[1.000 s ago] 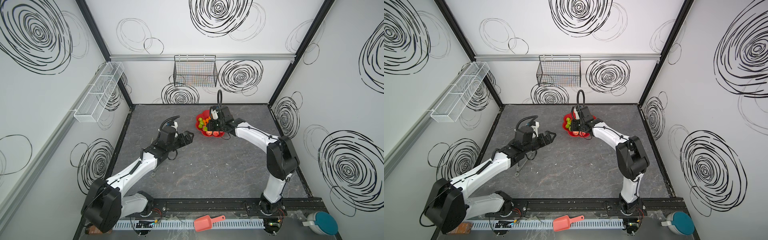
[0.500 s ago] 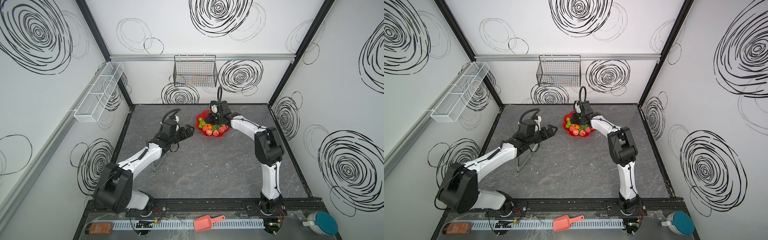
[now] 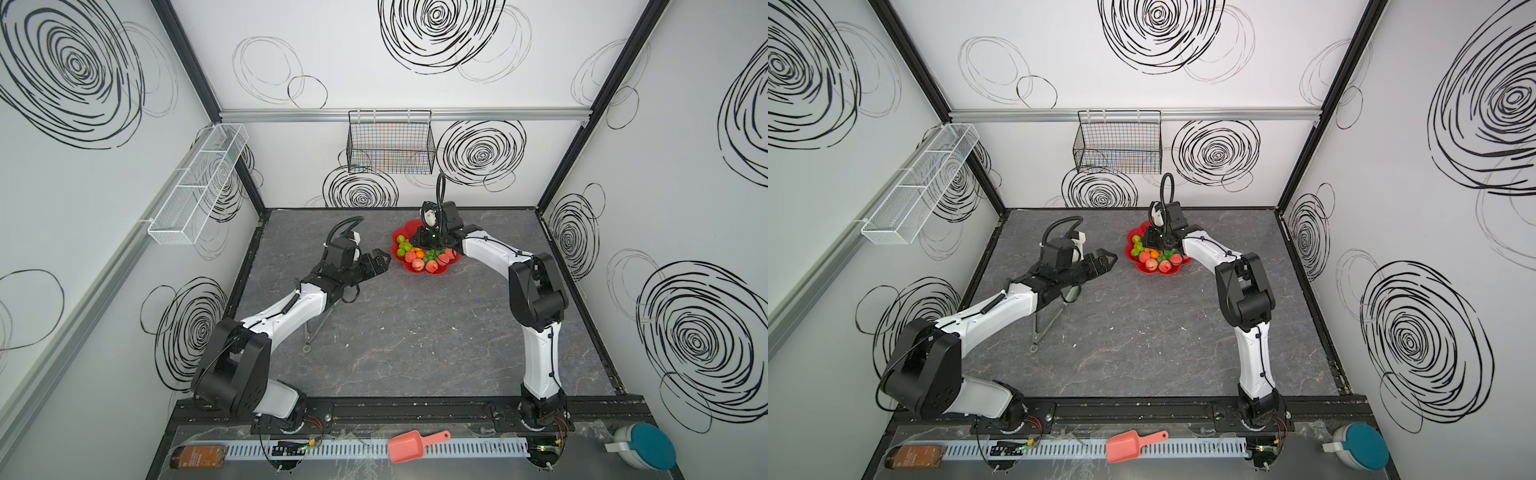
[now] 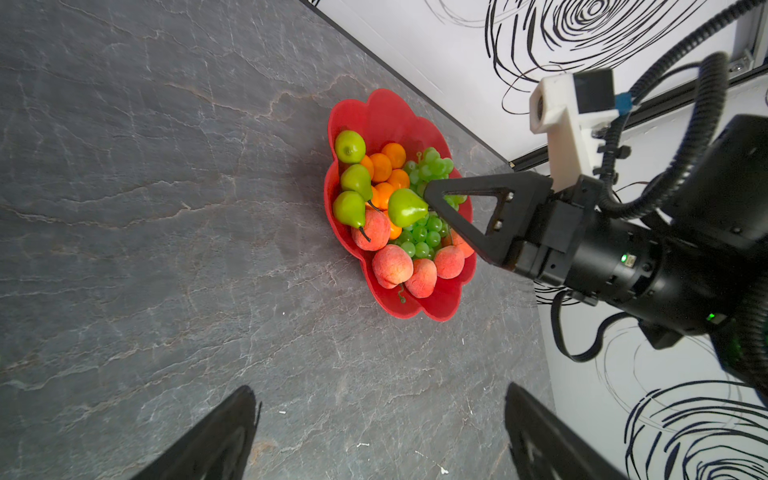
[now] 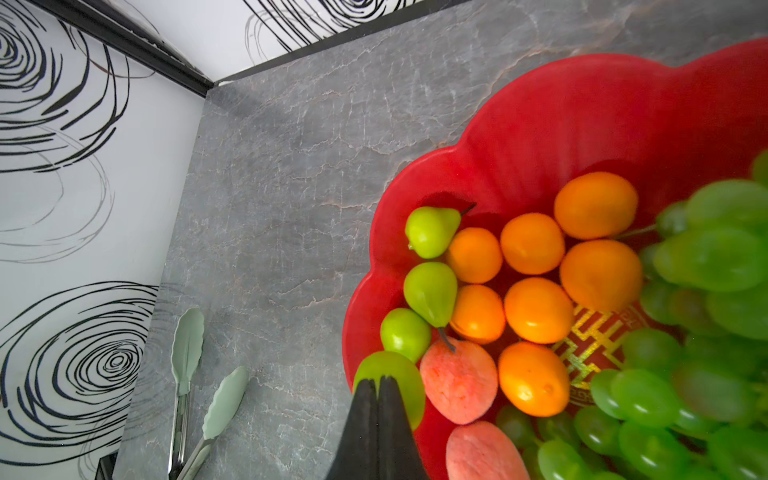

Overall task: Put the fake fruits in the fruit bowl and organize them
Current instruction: 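Lower the pear beside the other pears in the bowl and open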

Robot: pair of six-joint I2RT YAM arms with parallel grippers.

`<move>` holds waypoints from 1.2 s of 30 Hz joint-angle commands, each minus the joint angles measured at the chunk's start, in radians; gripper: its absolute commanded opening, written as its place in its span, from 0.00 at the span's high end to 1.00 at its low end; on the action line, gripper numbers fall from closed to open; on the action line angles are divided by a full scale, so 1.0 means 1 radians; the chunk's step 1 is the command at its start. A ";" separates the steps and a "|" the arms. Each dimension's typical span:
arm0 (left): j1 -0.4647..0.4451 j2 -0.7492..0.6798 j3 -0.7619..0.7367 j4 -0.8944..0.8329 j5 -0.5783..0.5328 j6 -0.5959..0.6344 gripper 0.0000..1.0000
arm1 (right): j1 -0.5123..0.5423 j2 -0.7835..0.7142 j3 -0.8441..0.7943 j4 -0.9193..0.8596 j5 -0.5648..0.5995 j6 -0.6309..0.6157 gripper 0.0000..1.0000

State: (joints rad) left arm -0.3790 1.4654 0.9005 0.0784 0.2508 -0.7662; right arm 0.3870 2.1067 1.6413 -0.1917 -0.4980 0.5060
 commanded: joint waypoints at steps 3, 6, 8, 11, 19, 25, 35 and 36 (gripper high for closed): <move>-0.002 0.042 0.072 0.043 0.006 0.030 0.04 | -0.038 0.068 0.075 0.042 0.004 0.035 1.00; -0.005 0.060 0.093 0.039 0.006 0.039 0.04 | -0.049 0.100 0.116 0.041 0.008 0.041 1.00; -0.007 0.072 0.104 0.037 0.010 0.041 0.04 | -0.055 0.121 0.143 0.044 0.008 0.043 1.00; -0.009 0.088 0.114 0.037 0.013 0.041 0.04 | -0.062 0.155 0.186 0.049 0.011 0.045 1.00; -0.012 0.115 0.132 0.037 0.022 0.044 0.04 | -0.066 0.279 0.371 -0.013 0.034 0.037 1.00; -0.011 0.120 0.132 0.033 0.027 0.045 0.04 | -0.067 0.346 0.470 -0.050 0.043 0.028 0.99; -0.014 0.119 0.123 0.032 0.029 0.046 0.04 | -0.077 0.374 0.506 -0.069 0.058 0.026 0.88; -0.014 0.118 0.123 0.031 0.028 0.046 0.04 | -0.077 0.374 0.506 -0.069 0.059 0.025 0.88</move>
State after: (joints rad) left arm -0.3862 1.5764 1.0065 0.0772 0.2703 -0.7364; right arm 0.3149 2.4680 2.1082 -0.2394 -0.4519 0.5385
